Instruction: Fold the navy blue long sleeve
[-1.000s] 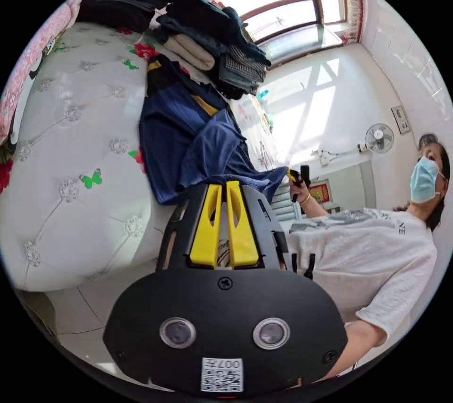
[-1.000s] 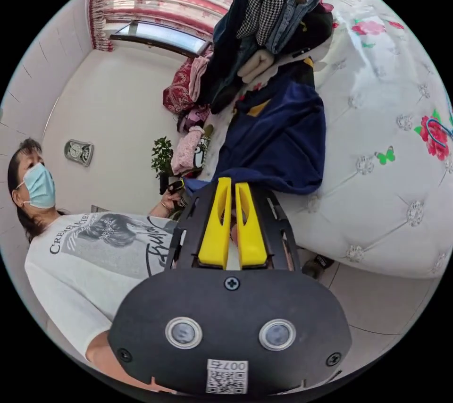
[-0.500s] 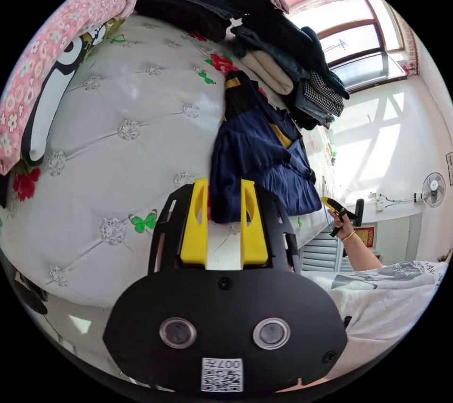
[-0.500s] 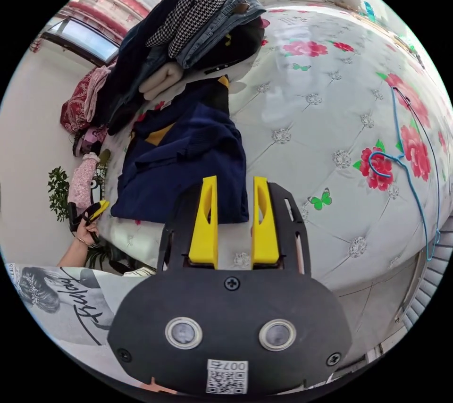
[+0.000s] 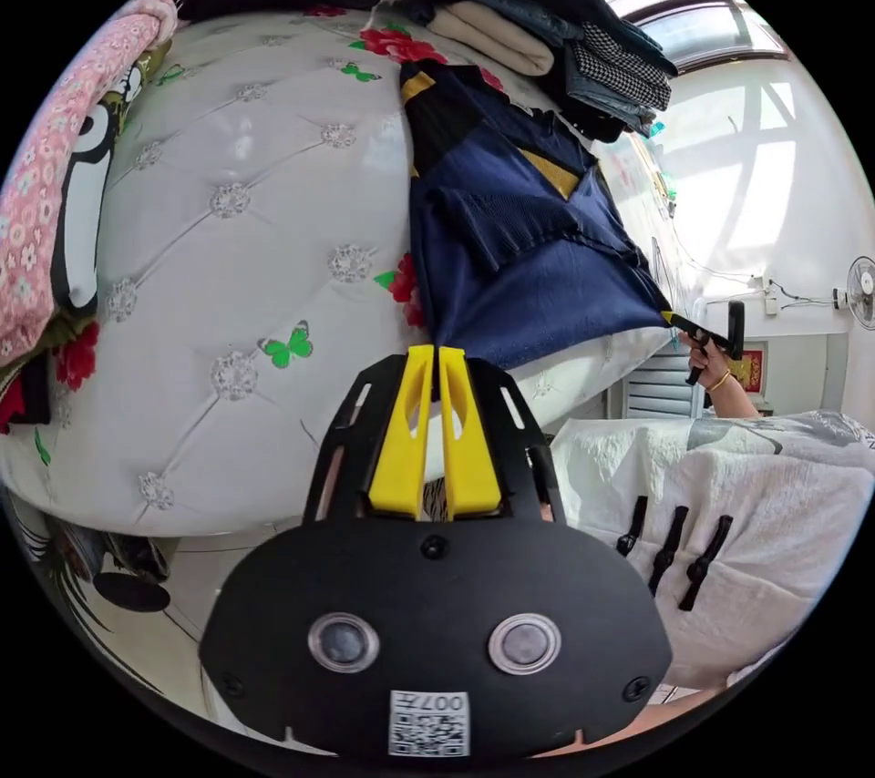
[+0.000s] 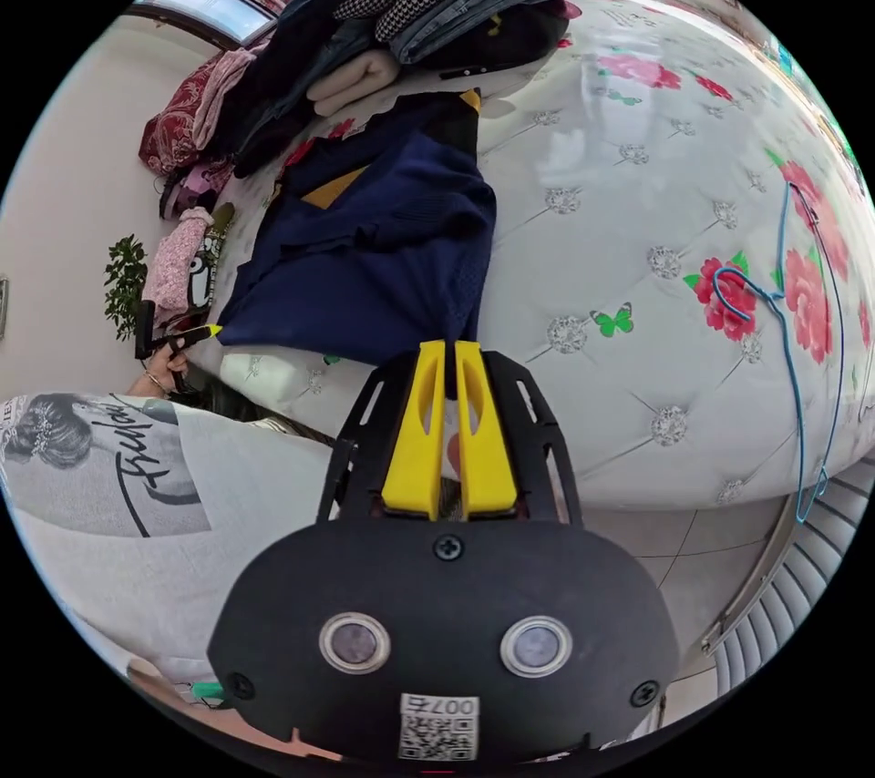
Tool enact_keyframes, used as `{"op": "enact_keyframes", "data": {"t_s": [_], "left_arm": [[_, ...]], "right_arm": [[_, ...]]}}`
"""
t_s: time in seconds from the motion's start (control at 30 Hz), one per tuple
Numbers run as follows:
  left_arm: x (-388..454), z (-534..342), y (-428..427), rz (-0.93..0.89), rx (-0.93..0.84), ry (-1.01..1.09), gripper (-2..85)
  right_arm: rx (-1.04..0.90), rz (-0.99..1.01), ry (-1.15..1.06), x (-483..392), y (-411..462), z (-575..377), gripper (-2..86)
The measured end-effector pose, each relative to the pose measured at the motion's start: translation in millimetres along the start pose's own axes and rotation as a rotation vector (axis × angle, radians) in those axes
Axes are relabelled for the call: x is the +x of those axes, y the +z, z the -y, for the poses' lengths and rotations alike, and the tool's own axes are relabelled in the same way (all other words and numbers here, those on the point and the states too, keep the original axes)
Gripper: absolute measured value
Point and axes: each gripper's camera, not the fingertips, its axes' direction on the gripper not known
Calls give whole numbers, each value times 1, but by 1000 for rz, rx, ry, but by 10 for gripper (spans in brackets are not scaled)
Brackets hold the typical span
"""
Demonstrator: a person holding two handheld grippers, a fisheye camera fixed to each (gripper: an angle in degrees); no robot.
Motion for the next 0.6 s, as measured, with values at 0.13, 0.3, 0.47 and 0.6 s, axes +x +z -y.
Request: {"op": "enact_keyframes", "data": {"t_s": [0.13, 0.3, 0.47, 0.6], "left_arm": [[8, -29, 11, 51, -12, -52, 29], [51, -27, -13, 189, 140, 74, 80], [107, 32, 28, 309, 94, 340, 86], [122, 67, 69, 430, -7, 441, 50]], "right_arm": [[-57, -119, 7, -9, 5, -17, 34], [75, -257, -168, -53, -11, 2, 58], [1, -256, -333, -95, 33, 53, 65], [-114, -333, -339, -98, 62, 75, 35]]}}
